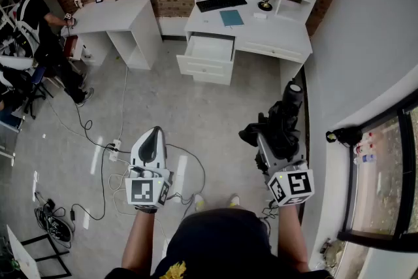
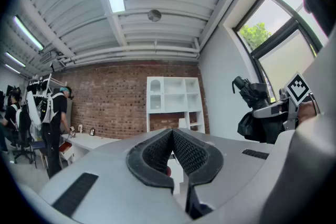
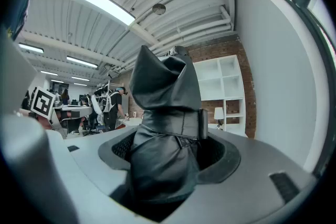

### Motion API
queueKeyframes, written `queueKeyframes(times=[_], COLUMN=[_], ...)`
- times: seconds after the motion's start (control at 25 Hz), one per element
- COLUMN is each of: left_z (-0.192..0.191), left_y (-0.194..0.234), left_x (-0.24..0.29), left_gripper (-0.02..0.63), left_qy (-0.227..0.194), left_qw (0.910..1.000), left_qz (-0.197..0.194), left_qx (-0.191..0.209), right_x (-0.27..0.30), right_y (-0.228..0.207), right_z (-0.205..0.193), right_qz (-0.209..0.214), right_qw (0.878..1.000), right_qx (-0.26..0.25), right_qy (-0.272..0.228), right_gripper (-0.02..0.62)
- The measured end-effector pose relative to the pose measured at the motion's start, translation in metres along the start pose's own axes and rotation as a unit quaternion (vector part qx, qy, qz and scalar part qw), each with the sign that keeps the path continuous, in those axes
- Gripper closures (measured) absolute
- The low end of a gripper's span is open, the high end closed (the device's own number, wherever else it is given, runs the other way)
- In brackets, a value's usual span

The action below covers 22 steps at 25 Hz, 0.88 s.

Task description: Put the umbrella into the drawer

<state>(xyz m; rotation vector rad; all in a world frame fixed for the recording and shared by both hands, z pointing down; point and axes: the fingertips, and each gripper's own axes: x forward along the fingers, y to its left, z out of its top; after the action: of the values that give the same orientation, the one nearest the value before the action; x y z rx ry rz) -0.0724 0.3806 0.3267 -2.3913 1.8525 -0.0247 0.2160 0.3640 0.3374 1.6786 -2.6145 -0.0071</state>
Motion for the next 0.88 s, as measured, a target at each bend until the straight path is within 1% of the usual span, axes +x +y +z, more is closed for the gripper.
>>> queueKeyframes(times=[0.2,0.4,0.64,0.88], left_z=[0.003,-0.001,-0.004,-0.005], left_y=[0.004,0.013,0.026,0.049], left_x=[-0.001,-0.001,-0.005,-0.018], left_gripper=[0.589,0.589,0.589,0.589], left_qy=[0.006,0.016,0.016,0.012], left_qw=[0.9999,0.9996,0.9996,0.9998], left_qz=[-0.007,0.002,0.002,0.014], left_qx=[0.007,0.025,0.023,0.008], right_x=[-0.008,-0.011,-0.004,0.001], right_y=[0.002,0.009,0.02,0.033], right_z=[0.006,0.019,0.023,0.021], right_qz=[0.006,0.012,0.014,0.007], right_qw=[1.0,1.0,1.0,1.0], right_qx=[0.003,-0.006,-0.014,-0.017], right_qy=[0.001,-0.014,-0.015,-0.004], right_gripper=[0.296,0.296,0.296,0.296])
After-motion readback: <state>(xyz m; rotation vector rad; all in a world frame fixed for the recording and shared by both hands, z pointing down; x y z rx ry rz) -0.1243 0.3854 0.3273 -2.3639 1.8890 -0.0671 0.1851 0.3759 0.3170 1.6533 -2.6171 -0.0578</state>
